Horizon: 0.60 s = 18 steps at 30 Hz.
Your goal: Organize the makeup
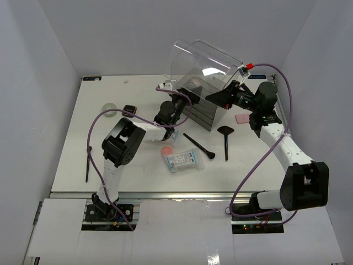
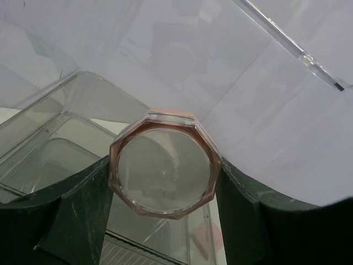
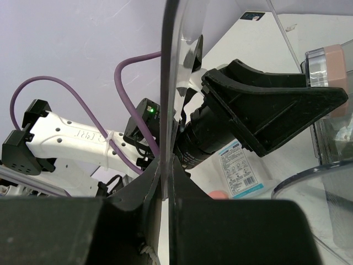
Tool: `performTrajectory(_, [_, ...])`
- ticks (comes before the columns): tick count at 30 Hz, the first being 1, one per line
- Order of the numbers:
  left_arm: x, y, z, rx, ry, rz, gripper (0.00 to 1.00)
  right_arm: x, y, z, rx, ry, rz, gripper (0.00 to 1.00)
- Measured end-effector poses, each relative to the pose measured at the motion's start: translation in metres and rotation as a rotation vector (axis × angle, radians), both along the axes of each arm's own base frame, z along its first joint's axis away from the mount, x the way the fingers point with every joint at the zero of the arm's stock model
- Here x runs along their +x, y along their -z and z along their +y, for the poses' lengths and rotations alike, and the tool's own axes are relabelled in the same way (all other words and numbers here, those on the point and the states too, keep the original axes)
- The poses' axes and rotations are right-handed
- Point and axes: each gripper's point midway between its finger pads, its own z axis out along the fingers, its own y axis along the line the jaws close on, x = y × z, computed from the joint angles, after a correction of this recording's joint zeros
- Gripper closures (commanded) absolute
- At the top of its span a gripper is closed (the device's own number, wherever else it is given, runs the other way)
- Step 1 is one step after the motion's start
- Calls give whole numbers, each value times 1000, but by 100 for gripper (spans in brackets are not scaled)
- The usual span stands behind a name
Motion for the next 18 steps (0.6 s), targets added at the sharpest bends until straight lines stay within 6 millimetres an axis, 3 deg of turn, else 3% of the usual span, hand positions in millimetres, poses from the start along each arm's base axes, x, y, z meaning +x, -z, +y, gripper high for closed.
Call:
performTrajectory(3, [0, 3, -2, 18, -2, 8, 23, 1, 0, 0, 0, 4, 0, 92])
performTrajectory(6, [1, 5, -3, 31, -3, 15, 14, 2, 0, -1, 0, 8, 0, 92])
performTrajectory(18, [0, 5, -5, 47, 13, 31, 10, 3, 0, -3, 1, 15, 0, 92])
